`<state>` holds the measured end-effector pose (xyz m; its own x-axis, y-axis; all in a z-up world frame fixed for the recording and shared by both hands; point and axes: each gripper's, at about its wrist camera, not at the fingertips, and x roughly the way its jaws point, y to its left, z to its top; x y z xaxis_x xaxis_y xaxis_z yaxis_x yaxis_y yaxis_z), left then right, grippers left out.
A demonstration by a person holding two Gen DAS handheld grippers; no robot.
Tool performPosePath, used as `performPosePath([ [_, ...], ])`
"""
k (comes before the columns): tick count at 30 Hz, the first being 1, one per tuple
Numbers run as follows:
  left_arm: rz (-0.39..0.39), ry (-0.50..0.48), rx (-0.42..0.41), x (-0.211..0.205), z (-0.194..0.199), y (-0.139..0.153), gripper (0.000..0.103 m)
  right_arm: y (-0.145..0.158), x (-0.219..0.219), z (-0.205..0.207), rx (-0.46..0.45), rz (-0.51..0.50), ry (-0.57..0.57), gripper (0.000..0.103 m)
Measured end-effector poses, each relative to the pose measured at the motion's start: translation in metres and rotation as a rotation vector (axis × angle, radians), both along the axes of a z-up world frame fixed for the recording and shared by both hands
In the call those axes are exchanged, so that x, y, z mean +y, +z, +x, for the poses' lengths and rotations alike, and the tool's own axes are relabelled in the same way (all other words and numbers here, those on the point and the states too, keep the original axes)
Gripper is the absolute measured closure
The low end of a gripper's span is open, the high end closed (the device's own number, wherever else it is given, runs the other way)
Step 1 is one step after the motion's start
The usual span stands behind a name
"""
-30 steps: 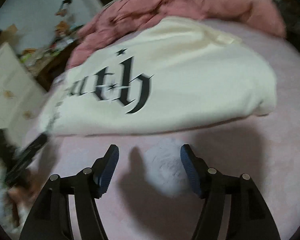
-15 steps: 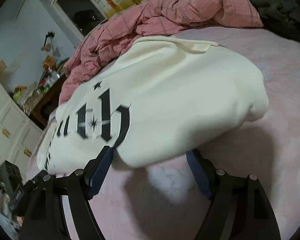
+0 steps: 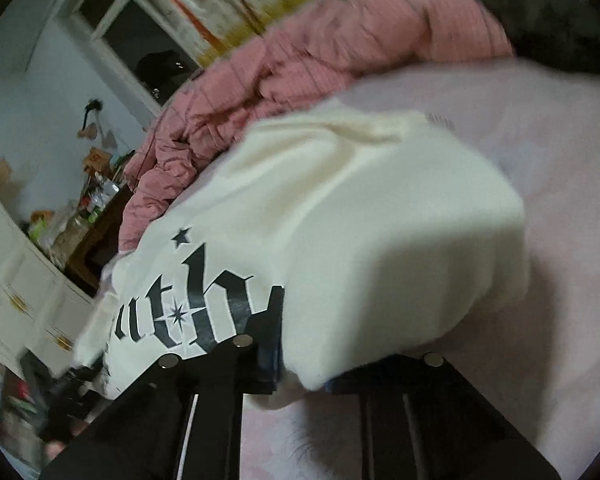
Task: Fold large clothes
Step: 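Grasp the edge of the folded cream sweatshirt with both grippers, then lift the held edge and fold it over the bundle with both grippers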
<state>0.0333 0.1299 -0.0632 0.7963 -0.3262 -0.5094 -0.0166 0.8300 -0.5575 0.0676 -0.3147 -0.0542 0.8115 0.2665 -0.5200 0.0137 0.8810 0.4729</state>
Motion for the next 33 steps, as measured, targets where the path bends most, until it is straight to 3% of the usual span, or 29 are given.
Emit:
performPosePath([
  [5, 0.088, -0.054, -0.135, -0.001, -0.040, 0.034, 0.086, 0.032, 0.023, -0.057, -0.153, -0.149, 0.026, 0.092],
  [8, 0.112, -0.078, -0.198, -0.001, -0.072, 0.051, 0.085, 0.040, 0.035, -0.101, -0.185, -0.218, 0.015, 0.092],
  [18, 0.112, -0.105, -0.239, 0.005, -0.147, 0.051, 0.085, 0.045, 0.042, -0.194, -0.197, -0.233, -0.034, 0.092],
  [29, 0.101, -0.090, -0.222, 0.006, -0.152, 0.039, 0.085, 0.040, 0.046, -0.201, -0.182, -0.255, -0.021, 0.092],
  [33, 0.132, -0.092, -0.224, 0.001, -0.139, 0.054, 0.084, 0.049, 0.043, -0.191, -0.195, -0.232, -0.014, 0.092],
])
